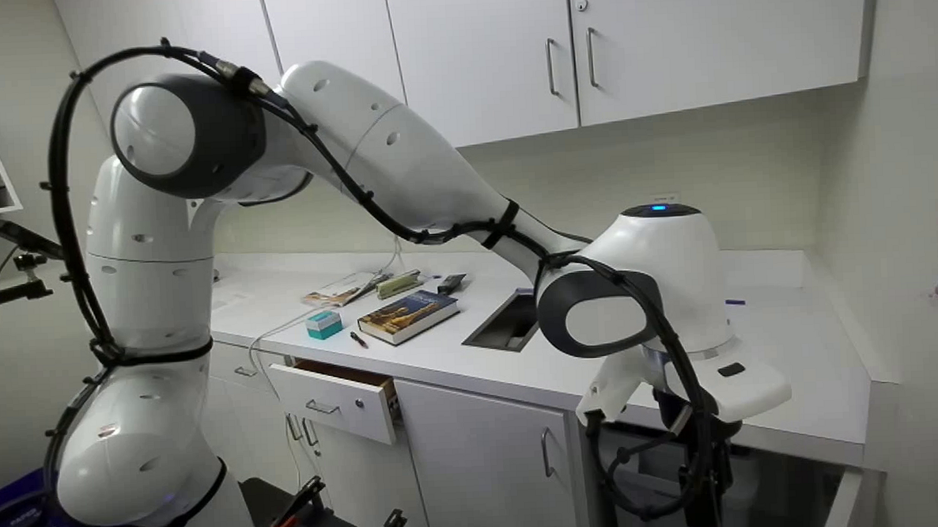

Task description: Close the cupboard

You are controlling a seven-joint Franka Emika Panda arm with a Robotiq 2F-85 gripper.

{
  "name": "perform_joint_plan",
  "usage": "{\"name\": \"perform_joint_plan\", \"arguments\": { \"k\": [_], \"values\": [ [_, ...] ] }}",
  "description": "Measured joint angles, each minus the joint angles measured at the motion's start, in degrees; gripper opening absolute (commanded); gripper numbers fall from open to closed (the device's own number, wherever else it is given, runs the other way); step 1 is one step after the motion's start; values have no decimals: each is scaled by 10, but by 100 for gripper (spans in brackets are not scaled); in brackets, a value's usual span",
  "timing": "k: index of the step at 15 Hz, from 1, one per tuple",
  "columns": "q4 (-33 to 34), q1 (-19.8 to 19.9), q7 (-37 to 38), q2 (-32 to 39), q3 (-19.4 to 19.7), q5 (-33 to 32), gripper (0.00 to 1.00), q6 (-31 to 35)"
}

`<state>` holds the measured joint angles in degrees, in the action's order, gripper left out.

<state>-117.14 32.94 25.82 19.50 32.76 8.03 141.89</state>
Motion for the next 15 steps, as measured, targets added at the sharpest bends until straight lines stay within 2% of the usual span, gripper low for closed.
{"name": "perform_joint_plan", "arguments": {
  "k": [4, 5, 6, 10, 15],
  "values": [
    [68, 35, 23, 65, 0, 54, 100, -32],
    [83, 44, 34, 82, 0, 63, 75, -32],
    [97, 52, 44, 98, -1, 71, 74, -32],
    [145, 83, 82, 151, -7, 87, 42, -33],
    [175, 121, 85, 186, -37, 106, 4, -33]
  ]
}}
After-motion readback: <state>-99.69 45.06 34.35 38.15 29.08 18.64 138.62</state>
